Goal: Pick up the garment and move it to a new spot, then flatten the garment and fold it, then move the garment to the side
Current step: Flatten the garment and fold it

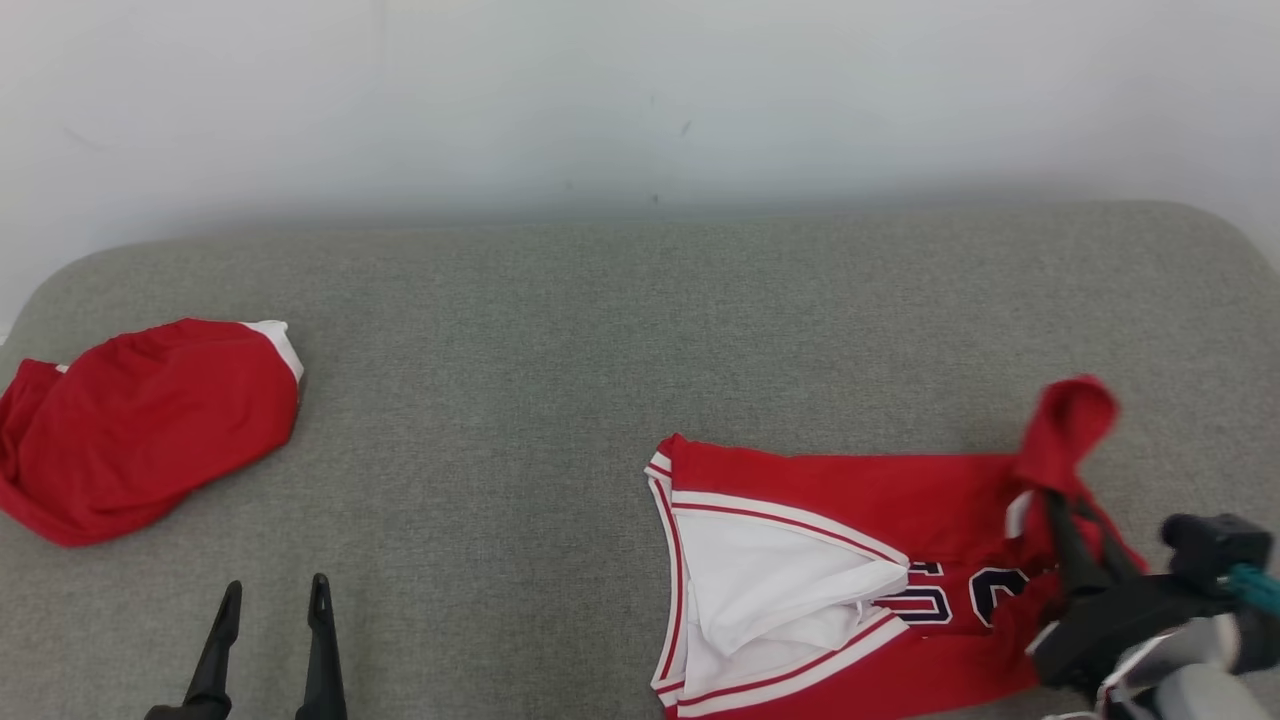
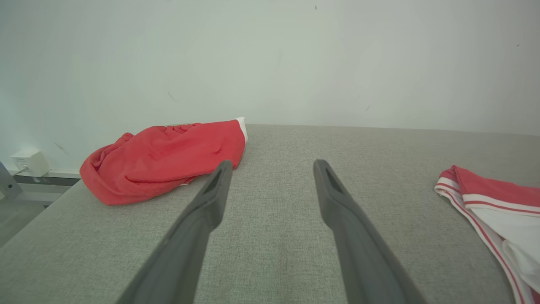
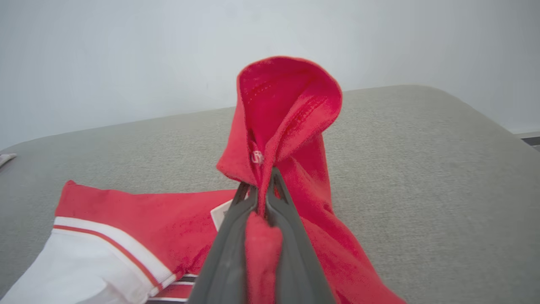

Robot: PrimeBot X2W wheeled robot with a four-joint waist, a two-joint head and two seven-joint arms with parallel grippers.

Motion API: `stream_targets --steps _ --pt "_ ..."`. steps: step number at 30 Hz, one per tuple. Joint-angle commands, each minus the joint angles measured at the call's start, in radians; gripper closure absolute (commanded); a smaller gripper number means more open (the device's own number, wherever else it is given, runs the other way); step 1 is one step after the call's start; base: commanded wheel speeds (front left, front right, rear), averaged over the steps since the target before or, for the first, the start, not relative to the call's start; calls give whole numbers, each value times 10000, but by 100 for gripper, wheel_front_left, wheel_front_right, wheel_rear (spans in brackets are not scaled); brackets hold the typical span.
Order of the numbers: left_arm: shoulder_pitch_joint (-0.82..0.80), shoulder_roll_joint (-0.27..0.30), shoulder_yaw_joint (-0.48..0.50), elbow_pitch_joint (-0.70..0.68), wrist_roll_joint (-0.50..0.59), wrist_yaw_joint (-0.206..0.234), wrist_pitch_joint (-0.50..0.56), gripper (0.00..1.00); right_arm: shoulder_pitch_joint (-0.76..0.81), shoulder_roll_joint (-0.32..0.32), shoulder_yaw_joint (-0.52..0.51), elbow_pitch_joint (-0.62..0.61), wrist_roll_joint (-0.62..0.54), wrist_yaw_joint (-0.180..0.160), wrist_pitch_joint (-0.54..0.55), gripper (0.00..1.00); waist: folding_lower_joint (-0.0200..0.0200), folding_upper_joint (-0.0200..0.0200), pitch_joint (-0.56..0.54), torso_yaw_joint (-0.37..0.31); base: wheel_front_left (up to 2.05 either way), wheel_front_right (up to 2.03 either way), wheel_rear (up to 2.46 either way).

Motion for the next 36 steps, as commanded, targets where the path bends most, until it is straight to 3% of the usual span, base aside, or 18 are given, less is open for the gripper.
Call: stream_targets --steps 1,12,25,26,27,36 --pt "-40 -19 -35 35 -55 -5 -31 0 133 196 225 -266 -90 -28 110 100 0 0 -5 47 0 0 0" --pt "-202 -21 -313 124 -150 62 -31 0 489 1690 2148 -1950 -211 -28 777 100 0 0 71 580 0 0 0" --pt "-470 -20 -476 383 -250 62 -31 0 109 2662 3023 -876 -9 -28 475 100 0 0 236 903 0 0 0" --pt "-478 -20 -479 397 -255 71 -31 0 63 2679 3014 -790 -44 -28 394 60 0 0 237 896 0 0 0" --pt "-475 -21 -482 414 -260 76 -31 0 12 2692 3005 -726 -82 -28 293 0 0 0 232 886 0 0 0" --pt "-392 -21 -379 426 -200 80 -31 0 -156 2172 2307 -1062 -387 -28 -608 0 0 0 78 655 0 0 0"
